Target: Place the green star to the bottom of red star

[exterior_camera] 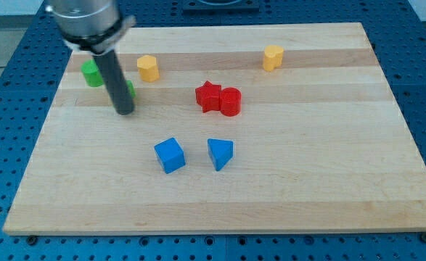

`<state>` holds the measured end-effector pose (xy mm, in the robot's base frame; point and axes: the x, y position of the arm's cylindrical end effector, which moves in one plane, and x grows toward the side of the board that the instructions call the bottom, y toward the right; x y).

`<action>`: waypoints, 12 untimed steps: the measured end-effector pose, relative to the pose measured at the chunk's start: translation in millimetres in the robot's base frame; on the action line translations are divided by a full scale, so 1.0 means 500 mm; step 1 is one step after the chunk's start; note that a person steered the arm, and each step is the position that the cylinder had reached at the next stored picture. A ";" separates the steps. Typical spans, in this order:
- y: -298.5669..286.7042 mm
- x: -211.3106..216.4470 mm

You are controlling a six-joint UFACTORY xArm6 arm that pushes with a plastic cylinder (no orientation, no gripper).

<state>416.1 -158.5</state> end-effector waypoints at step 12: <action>0.189 0.114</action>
<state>472.9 -64.1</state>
